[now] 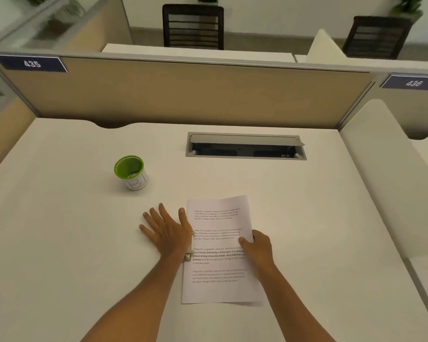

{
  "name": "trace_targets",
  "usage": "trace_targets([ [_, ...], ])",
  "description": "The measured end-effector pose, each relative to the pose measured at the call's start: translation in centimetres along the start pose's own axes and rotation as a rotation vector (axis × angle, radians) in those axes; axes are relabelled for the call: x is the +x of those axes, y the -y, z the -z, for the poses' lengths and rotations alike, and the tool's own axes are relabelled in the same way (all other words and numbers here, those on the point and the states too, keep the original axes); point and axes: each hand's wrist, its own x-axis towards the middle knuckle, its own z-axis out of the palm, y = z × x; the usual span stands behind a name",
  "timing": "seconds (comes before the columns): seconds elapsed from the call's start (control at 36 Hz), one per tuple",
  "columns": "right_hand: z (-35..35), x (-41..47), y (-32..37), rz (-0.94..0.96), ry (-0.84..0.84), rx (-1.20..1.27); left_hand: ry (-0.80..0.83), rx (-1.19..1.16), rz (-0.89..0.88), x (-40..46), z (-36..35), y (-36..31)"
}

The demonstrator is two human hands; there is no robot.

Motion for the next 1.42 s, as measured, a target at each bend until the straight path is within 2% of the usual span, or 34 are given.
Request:
trace_targets([
  [0.36,1.9,0.1,-0.2,-0.014,-0.004,0.135,-0.071,-0.177,-0.078,-1.2,1.6,0.6],
  [0.56,5.5,0.7,-0.9,-0.006,-0.026,0.190,-0.003,-0.318,-0.243,-3.0,1.8,3.2],
  [0.75,12.1,1.5,-1.4,-0.021,-0.074,0.248,0.127,-0.282,-0.424,-3.7,1.5,5.4],
  [0.97,21.4,3.8,-2.7,-0.044,-0.175,0.198,0.280,-0.248,-0.464,-2.7,0.3,7.6],
  [1.17,27.8,6.5,-4.4,-0.068,-0.223,0.083,0.285,-0.224,-0.528,-1.9,-0.7,8.8],
  [1.42,31.2,8.7,-6.6,-0.081,-0.288,-0.044,0.289,-0.261,-0.567,-1.8,-0.5,8.7],
])
